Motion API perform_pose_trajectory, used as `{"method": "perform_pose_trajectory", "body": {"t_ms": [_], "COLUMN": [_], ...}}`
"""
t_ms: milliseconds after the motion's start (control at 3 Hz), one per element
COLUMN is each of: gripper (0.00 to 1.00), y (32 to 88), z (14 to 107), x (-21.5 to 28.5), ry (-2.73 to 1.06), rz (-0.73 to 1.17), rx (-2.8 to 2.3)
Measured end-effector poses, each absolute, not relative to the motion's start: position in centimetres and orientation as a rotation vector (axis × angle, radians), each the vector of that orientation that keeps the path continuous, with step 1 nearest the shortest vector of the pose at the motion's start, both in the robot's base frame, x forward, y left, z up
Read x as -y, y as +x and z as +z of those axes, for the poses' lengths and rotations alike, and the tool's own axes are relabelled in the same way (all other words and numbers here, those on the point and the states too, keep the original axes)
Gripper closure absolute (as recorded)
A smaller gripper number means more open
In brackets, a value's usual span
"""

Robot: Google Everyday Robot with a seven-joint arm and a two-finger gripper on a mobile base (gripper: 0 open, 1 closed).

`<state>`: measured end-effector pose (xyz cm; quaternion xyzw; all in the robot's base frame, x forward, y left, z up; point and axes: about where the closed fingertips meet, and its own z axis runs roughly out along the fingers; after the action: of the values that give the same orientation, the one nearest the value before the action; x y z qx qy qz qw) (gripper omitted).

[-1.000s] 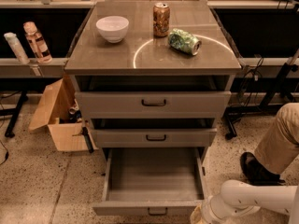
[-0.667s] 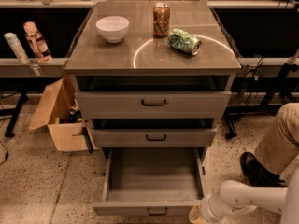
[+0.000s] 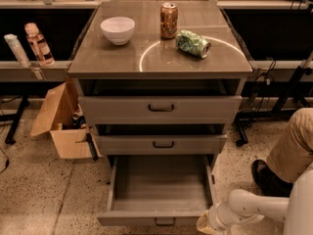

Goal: Close bottom drawer

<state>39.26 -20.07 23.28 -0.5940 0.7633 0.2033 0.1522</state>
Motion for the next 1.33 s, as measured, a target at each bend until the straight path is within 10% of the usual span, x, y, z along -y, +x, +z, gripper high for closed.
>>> {"method": "perform_pose_trajectory", "body": {"t_ms": [1333], "gripper": [1.0], "y": [41.5], "z": [17.4], "x": [20.3], "ry": [-1.639], "rz": [0.622], "rx": [-2.227]}}
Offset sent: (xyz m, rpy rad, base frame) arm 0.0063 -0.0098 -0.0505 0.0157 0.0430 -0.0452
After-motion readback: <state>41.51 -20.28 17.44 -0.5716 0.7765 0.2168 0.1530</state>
